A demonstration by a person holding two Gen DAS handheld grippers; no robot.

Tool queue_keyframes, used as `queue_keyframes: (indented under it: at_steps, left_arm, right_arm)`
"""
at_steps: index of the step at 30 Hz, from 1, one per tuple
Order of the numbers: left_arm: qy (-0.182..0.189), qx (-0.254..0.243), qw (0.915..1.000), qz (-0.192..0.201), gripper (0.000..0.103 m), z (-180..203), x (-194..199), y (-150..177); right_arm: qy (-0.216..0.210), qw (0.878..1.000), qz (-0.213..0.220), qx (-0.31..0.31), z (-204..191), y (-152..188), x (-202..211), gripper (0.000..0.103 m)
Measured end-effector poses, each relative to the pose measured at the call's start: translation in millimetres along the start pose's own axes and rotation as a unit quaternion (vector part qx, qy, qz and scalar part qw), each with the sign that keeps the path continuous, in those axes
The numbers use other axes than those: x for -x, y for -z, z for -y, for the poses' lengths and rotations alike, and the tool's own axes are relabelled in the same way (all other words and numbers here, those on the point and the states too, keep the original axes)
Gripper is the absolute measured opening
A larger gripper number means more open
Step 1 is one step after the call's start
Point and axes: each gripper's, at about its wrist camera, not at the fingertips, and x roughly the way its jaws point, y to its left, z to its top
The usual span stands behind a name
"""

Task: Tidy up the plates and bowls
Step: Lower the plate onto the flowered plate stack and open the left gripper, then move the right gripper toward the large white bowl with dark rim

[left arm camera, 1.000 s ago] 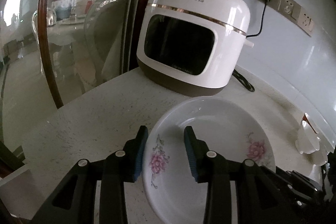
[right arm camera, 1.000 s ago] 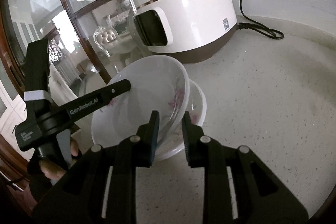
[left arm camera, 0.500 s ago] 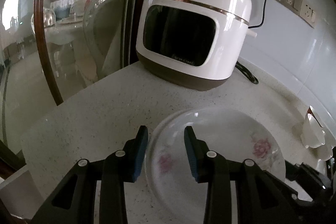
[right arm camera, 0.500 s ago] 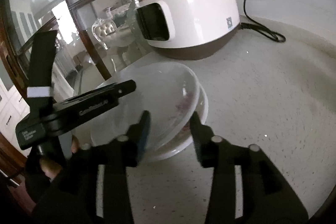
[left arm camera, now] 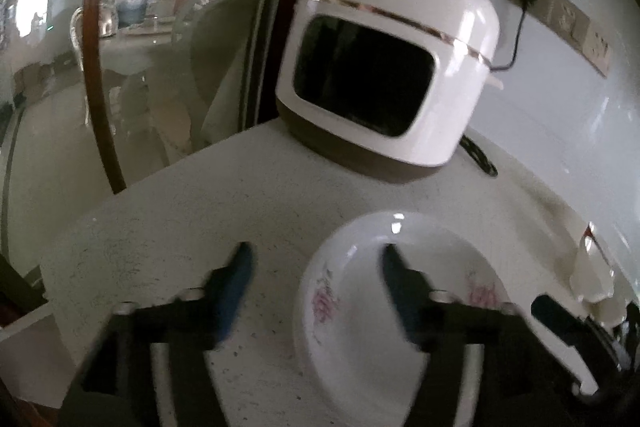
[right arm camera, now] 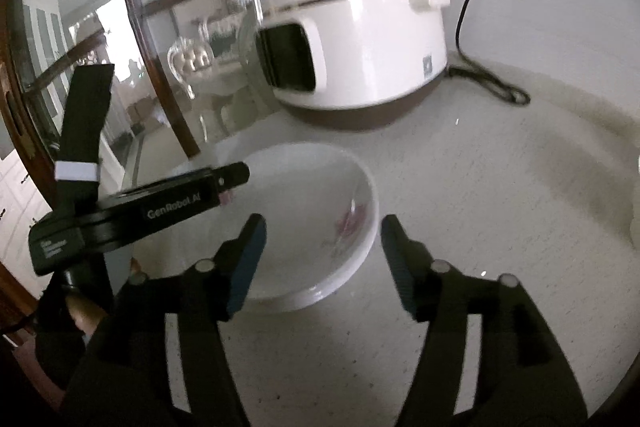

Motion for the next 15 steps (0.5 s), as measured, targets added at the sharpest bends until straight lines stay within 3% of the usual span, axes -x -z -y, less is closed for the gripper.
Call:
queue_keyframes:
  at_steps: [4,7,12,15]
  left_arm:
    - [-0.006,-0.005,0.9999,0.016,0.083,1.0,6.0,-2.6]
    - [-0.015,-0.014,0.9996,0.018,0.085,4.8,6.1,-1.9]
    - [-0.037,-0.04,0.9983,0.018,0.085,18.6,9.0,-0.1]
    - [-0.044,-0.056,0.9966,0.041,0.086,28.0,21.6,-0.7]
  right_arm:
    - [0.0,1.0,-0.001,0.012,-4.7,-0.1,-0.8,0.069]
    - [-0.001,1.0,-0.001,0.005,-1.8,-0.2,-1.2,0.076]
    - [-0.01,0.999,-0.016,-0.035,17.0,0.3,-6.0,0.085]
    - [-0.003,0.998,-0.011,-0.061,33.0,1.6,-3.9,0.087]
